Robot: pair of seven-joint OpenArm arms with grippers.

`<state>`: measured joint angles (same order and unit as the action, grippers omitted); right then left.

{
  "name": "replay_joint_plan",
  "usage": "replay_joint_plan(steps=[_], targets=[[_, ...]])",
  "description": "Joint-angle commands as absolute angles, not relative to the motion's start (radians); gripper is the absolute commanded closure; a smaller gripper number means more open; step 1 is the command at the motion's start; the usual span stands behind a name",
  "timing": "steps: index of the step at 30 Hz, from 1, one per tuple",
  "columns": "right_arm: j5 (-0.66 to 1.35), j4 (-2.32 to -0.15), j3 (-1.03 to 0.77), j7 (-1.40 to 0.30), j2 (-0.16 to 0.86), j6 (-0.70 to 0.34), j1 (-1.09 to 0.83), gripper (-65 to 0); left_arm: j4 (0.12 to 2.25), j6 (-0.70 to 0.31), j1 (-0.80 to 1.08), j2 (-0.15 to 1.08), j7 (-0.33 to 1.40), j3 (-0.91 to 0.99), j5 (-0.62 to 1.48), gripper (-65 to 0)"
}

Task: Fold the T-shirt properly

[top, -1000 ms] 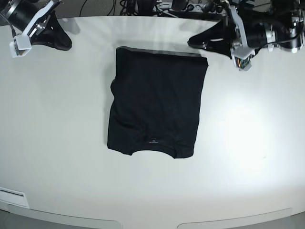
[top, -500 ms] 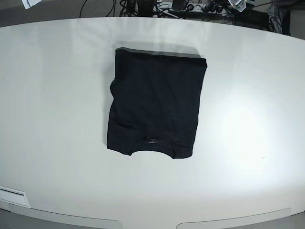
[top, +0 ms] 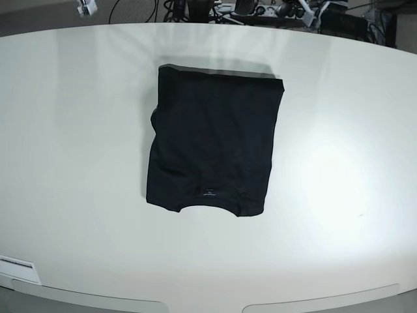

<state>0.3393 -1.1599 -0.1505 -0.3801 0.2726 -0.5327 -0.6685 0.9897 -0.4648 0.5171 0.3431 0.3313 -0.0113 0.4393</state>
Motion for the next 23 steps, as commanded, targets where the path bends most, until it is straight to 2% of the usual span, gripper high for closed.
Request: replay_joint_plan(steps=[1, 5, 7, 10, 13, 15, 23], targets=[[0.315, -1.115, -0.116, -0.339, 0.282, -0.515, -0.646, 0.0, 0.896, -0.439, 0.474, 0.344, 0.252, -0.04, 0.391, 0.0], [0.173, -0.864, 0.064, -0.175, 0.277, -0.357, -0.495, 0.0, 0.5, -0.353, 0.276, 0.282, -0.11, -0.184, 0.223, 0.0], [0.131, -0.743, 0.148, -0.086, 0.261, -0.247, -0.435, 0.0, 0.363, -0.289, 0.208, 0.238, -0.221, -0.253, 0.207, 0.0], [0.13, -0.622, 0.231, -0.091, 0.209, -0.181, -0.368, 0.0, 0.285, -0.194, 0.166, 0.167, -0.228, -0.327, 0.238, 0.0], [0.129, -0.605, 0.265, -0.108, 0.149, -0.133, -0.366, 0.0, 0.29, -0.188, 0.178, 0.117, -0.177, -0.387, 0.313, 0.0], [0.121, -0.609, 0.268, -0.099, 0.113, -0.096, -0.368, 0.0, 0.301, -0.15, 0.189, 0.092, -0.187, -0.421, 0.343, 0.0], [0.081, -0.656, 0.269, -0.089, 0.035, -0.082, -0.355, 0.0, 0.374, -0.098, 0.216, 0.061, -0.183, -0.443, 0.327, 0.0]])
